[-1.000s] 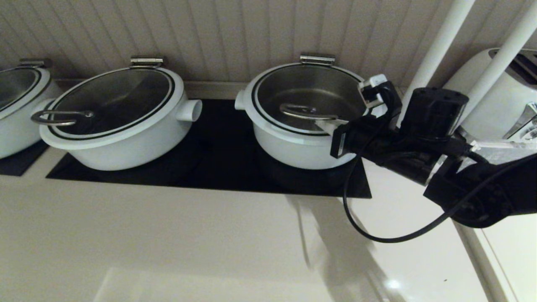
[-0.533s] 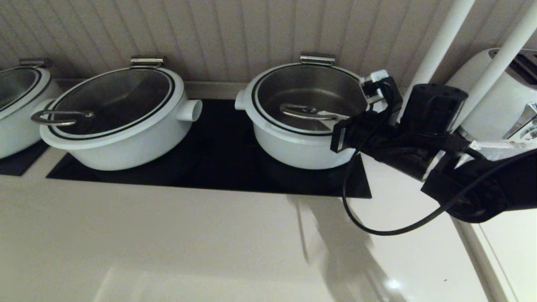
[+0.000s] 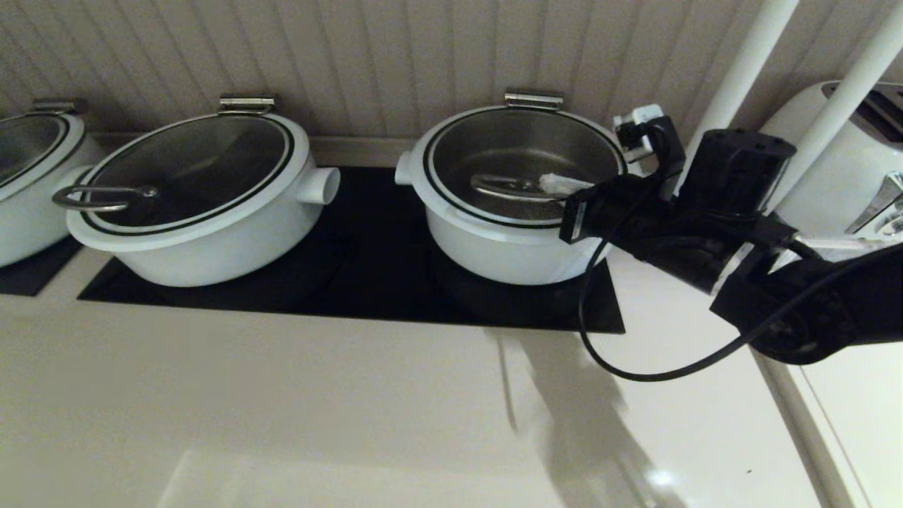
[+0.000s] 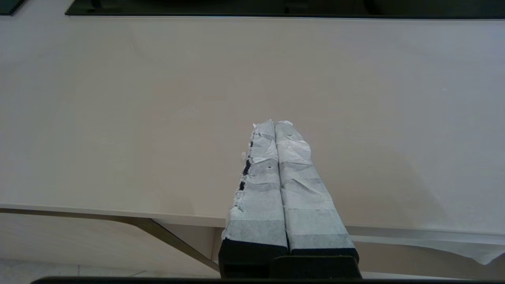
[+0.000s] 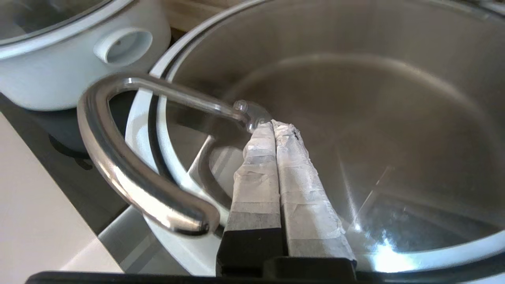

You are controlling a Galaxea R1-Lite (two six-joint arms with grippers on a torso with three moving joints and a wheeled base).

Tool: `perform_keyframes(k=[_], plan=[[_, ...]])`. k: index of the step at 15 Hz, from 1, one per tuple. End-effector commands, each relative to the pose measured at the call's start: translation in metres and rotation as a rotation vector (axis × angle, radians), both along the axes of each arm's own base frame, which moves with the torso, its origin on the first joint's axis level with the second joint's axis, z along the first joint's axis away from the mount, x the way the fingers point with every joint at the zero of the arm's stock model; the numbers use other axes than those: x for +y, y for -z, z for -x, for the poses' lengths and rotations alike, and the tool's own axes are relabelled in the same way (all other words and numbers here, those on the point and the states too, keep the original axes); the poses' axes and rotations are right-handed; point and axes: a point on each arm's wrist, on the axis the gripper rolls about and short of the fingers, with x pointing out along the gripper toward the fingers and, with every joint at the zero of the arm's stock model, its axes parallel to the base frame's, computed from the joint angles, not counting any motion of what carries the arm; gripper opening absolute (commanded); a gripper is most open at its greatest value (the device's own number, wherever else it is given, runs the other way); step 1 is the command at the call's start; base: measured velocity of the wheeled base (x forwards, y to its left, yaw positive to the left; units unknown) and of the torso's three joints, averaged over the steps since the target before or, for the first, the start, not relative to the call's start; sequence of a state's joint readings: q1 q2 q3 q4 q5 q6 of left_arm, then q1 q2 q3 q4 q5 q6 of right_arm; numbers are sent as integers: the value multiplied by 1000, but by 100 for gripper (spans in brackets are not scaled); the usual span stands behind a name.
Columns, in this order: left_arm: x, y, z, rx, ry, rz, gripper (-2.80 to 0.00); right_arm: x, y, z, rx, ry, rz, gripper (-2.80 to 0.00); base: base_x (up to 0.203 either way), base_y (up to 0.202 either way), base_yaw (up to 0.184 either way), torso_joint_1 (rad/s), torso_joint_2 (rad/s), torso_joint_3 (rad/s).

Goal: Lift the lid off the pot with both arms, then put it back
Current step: Open the food pot lid a small opening with the right arm

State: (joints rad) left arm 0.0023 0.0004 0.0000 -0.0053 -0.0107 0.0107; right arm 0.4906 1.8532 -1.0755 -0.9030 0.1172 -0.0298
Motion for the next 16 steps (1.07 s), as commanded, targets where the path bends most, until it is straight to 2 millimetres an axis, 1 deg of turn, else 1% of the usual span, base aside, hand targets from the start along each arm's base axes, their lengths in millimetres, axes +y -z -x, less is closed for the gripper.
perform_keyframes(k=[1, 10, 12, 16], plan=[[0, 0, 0, -1, 1, 0, -280, 0, -2, -1, -14, 2, -7, -280, 0, 0, 0, 0, 0, 0], [0, 0, 0, -1, -1, -2, -280, 2, 0, -4, -15, 21, -7, -280, 0, 0, 0, 0, 0, 0], [0, 0, 0, -1, -1, -2, -280, 3, 5, -6, 0, 19, 1, -280, 0, 0, 0, 0, 0, 0], [0, 0, 0, -1, -1, -2, -280, 7, 10, -7, 11, 12, 10, -280, 0, 0, 0, 0, 0, 0]])
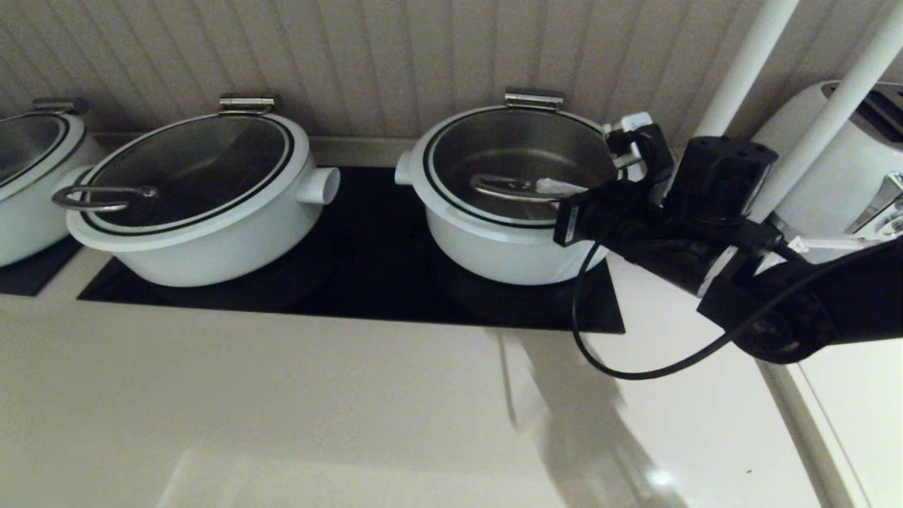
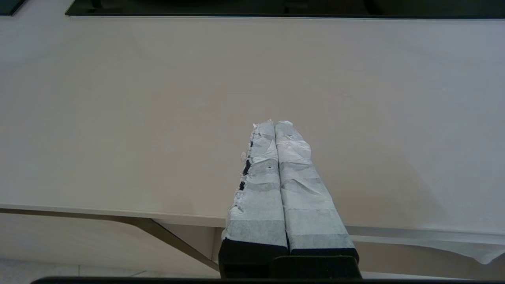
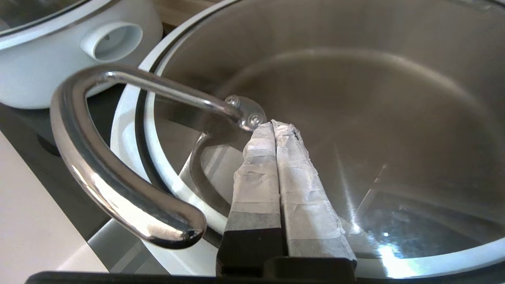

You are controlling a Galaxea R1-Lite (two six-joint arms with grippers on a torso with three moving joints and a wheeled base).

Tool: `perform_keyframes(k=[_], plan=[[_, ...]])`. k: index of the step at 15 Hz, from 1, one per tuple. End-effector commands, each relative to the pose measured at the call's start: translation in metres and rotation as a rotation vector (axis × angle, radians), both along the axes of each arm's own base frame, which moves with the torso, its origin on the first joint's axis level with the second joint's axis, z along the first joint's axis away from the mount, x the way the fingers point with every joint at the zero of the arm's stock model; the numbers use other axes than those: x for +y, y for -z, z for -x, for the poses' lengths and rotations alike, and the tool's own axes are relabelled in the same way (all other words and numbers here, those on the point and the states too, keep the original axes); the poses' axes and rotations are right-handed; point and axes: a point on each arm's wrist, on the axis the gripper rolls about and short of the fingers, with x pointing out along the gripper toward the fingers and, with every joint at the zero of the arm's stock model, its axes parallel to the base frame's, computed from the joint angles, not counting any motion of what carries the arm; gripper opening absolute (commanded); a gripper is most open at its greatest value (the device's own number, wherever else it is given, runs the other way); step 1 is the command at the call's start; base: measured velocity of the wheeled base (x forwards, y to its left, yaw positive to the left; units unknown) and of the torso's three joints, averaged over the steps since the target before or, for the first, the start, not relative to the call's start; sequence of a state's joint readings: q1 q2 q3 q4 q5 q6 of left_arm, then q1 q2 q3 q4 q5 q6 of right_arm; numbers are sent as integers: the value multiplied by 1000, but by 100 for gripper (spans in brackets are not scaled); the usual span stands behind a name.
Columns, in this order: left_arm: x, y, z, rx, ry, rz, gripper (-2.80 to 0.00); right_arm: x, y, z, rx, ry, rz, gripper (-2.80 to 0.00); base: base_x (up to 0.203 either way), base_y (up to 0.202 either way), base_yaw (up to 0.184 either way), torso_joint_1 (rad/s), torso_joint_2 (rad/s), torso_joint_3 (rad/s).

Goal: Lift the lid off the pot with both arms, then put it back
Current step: Open the food pot lid a small opening with the right arm

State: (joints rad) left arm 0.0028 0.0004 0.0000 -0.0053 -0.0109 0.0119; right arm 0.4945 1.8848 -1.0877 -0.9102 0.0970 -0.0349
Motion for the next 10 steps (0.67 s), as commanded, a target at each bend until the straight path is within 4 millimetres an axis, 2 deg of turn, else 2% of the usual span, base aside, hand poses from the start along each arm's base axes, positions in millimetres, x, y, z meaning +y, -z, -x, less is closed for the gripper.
perform_keyframes(k=[1, 7, 10], plan=[[0, 0, 0, -1, 0, 0, -280, 4, 3, -1, 1, -12, 1, -280, 0, 0, 0, 0, 0, 0], [0, 0, 0, -1, 0, 0, -280, 20, -8, -4, -43, -41, -24, -280, 0, 0, 0, 0, 0, 0], [0, 0, 0, -1, 0, 0, -280, 21, -11, -6, -56, -39, -30, -280, 0, 0, 0, 0, 0, 0]])
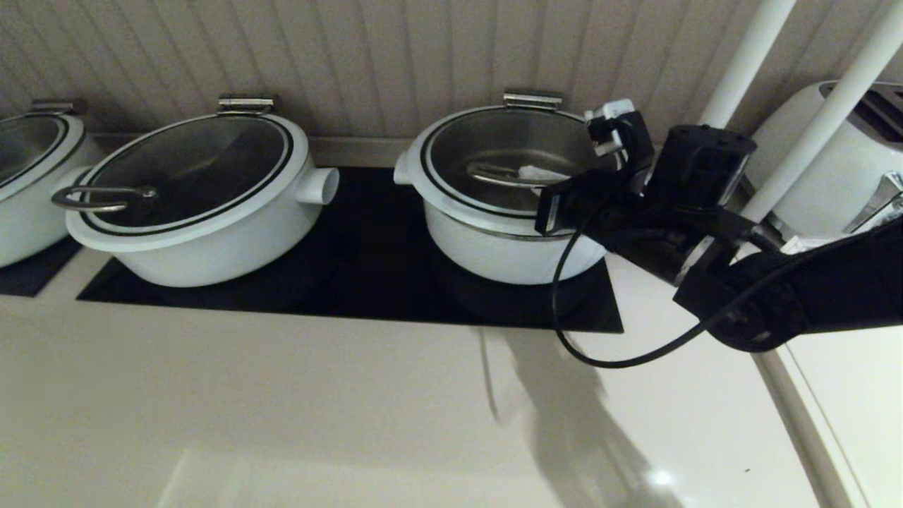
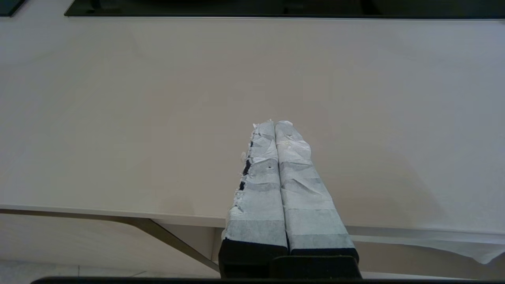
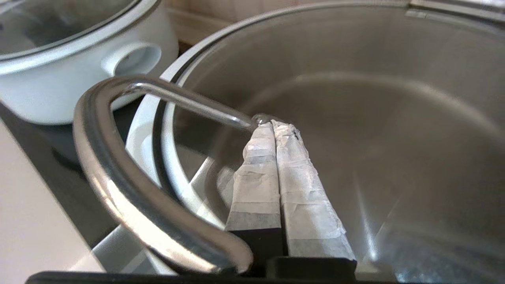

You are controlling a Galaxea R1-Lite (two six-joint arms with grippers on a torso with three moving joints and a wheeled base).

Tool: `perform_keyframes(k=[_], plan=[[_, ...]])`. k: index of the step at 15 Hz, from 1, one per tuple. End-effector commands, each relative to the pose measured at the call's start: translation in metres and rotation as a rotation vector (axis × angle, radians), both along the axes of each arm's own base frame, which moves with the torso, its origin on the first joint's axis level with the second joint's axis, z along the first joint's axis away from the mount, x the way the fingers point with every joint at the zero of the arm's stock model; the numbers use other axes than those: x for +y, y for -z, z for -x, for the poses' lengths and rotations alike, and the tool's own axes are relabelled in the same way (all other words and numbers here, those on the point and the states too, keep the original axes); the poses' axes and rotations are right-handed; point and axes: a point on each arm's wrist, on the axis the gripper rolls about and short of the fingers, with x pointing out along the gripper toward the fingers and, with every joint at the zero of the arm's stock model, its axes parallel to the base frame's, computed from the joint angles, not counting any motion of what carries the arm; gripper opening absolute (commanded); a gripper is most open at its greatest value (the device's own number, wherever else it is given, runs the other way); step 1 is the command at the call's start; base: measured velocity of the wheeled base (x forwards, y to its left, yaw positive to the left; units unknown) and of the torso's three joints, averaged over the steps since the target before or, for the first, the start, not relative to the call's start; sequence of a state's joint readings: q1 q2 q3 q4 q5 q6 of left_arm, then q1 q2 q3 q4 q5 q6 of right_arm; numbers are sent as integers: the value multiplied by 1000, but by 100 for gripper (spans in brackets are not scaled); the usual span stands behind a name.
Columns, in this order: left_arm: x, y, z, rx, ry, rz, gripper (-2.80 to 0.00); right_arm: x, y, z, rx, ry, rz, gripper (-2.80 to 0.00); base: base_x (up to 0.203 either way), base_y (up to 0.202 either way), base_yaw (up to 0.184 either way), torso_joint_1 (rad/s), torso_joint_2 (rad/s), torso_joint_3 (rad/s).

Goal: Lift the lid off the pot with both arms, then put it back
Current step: Open the food pot lid a small opening with the right arm

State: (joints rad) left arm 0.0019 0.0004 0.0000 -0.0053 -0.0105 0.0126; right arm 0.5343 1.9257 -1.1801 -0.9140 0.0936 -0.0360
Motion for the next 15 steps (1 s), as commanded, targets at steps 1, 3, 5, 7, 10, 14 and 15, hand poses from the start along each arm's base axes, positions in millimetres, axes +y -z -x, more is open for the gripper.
perform_keyframes(k=[1, 3, 5, 7, 10, 14, 15], plan=[[0, 0, 0, -1, -1, 0, -280, 1, -2, -1, -10, -2, -5, -280, 0, 0, 0, 0, 0, 0], [0, 0, 0, -1, 1, 0, -280, 0, -3, 0, -14, -1, -7, -280, 0, 0, 0, 0, 0, 0], [0, 0, 0, 0, 4, -23, -280, -1, -5, 1, -17, 0, -11, -280, 0, 0, 0, 0, 0, 0], [-1, 0, 0, -5, 21, -91, -280, -1, -7, 2, -22, 2, -14, -280, 0, 0, 0, 0, 0, 0], [-1, -7, 2, -27, 36, -123, -280, -2, -9, 2, -26, 5, -17, -280, 0, 0, 0, 0, 0, 0], [-1, -23, 5, -57, 35, -125, -280, -1, -13, 0, -38, 18, -27, -280, 0, 0, 0, 0, 0, 0], [-1, -28, 5, -58, 35, -126, -280, -1, -13, 0, -38, 18, -27, -280, 0, 0, 0, 0, 0, 0]])
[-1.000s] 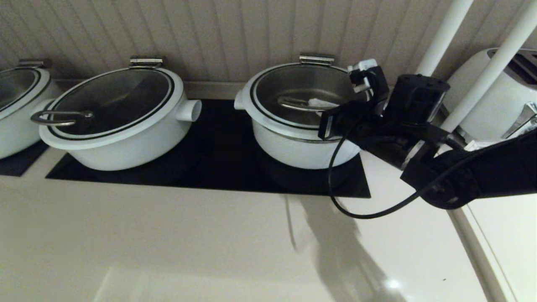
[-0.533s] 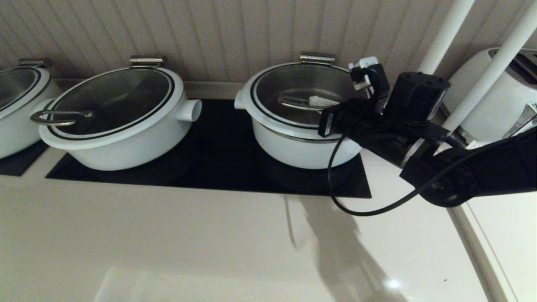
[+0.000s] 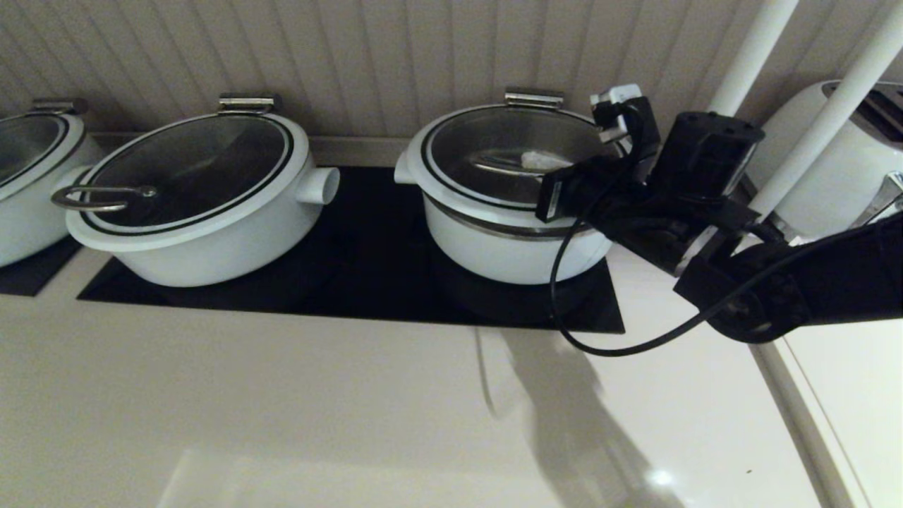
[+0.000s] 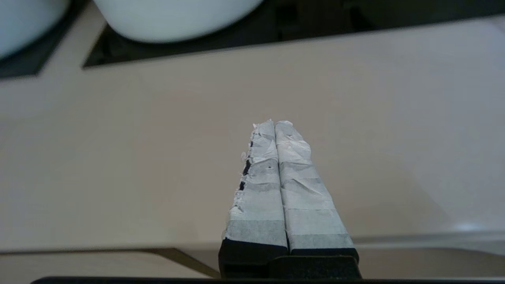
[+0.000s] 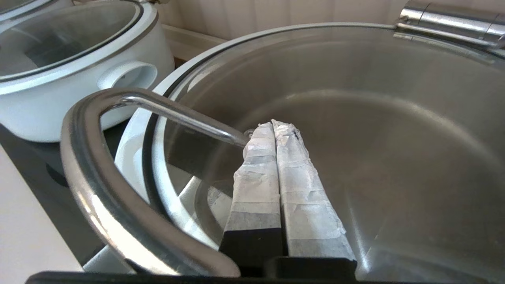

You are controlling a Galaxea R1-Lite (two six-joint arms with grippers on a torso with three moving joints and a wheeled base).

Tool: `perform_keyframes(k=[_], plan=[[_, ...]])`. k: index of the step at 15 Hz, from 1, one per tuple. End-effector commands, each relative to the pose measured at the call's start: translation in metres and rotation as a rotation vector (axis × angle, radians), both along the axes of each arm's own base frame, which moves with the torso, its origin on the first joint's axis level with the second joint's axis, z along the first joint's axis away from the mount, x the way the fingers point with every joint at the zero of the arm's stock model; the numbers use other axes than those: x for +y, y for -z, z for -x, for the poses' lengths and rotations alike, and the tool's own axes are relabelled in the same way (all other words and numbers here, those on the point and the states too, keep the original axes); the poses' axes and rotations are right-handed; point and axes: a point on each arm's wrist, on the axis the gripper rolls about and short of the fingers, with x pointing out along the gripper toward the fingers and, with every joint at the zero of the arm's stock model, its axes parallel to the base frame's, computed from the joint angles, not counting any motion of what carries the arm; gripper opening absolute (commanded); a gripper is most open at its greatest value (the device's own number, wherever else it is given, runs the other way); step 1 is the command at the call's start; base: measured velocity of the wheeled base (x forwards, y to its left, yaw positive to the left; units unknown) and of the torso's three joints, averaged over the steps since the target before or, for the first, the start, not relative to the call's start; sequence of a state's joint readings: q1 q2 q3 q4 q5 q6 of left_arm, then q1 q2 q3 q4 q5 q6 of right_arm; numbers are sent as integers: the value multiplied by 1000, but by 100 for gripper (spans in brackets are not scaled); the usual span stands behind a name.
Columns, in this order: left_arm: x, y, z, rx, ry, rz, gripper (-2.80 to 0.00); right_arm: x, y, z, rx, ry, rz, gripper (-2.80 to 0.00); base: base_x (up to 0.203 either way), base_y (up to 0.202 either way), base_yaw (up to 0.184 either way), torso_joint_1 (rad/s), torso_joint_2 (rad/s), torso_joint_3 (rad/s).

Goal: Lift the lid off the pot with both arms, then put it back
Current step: Open the food pot lid a small opening with the right arm, then hold the pot lid with the left arm

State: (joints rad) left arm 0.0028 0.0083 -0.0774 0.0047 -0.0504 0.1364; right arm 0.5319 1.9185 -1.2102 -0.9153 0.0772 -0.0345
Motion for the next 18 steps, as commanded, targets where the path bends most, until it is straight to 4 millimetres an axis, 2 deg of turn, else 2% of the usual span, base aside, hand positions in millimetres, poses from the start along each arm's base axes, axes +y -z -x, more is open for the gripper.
perform_keyframes(k=[1, 6, 9, 15, 18], plan=[[0, -11, -2, 10, 2, -2, -280, 0, -2, 1, -8, 0, -4, -280, 0, 0, 0, 0, 0, 0], [-4, -54, -11, 31, 174, -28, -280, 0, -7, 0, -23, 2, -13, -280, 0, 0, 0, 0, 0, 0], [-4, -92, -29, 52, 202, -39, -280, 0, -7, 0, -25, 2, -15, -280, 0, 0, 0, 0, 0, 0], [-6, -170, -87, -12, 288, -73, -280, 1, -9, -1, -29, 5, -17, -280, 0, 0, 0, 0, 0, 0], [-11, -195, -110, -58, 347, -80, -280, 1, -9, -1, -30, 5, -18, -280, 0, 0, 0, 0, 0, 0]])
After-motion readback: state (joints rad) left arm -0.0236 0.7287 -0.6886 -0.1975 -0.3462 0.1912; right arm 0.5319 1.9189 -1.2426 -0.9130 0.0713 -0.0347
